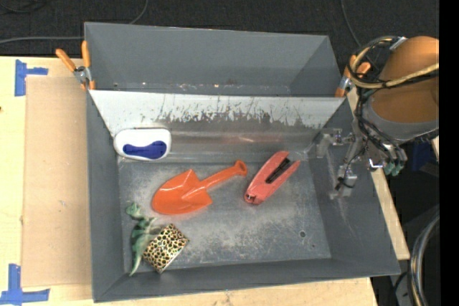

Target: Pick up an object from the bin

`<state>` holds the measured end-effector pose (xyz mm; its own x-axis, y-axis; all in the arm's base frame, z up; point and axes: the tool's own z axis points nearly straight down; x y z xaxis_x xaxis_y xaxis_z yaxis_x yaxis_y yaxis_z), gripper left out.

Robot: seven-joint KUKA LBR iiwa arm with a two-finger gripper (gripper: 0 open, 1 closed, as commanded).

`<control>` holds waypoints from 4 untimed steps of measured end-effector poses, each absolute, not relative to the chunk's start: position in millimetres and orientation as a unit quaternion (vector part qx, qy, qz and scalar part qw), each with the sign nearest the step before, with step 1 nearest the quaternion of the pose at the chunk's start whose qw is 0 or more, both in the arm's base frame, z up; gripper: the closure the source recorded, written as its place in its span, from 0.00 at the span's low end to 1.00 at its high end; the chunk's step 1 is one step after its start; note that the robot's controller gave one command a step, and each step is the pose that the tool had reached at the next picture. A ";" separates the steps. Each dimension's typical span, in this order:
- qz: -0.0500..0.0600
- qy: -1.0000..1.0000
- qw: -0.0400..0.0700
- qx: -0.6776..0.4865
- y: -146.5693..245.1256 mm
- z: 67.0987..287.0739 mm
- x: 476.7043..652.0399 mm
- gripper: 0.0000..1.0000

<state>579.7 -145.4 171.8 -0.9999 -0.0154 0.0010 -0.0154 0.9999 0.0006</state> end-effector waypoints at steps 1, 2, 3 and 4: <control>0.000 -1.000 0.001 0.008 -145.4 171.8 579.7 0.00; -0.001 -0.998 0.002 0.062 -92.8 104.8 587.4 0.00; 0.000 -0.999 0.000 0.034 -90.0 101.1 575.3 0.00; -0.001 -0.999 -0.003 0.037 -88.0 73.9 586.8 0.00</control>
Offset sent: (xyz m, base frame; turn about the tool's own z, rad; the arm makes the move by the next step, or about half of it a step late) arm 0.0076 0.0516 -0.0664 -0.0999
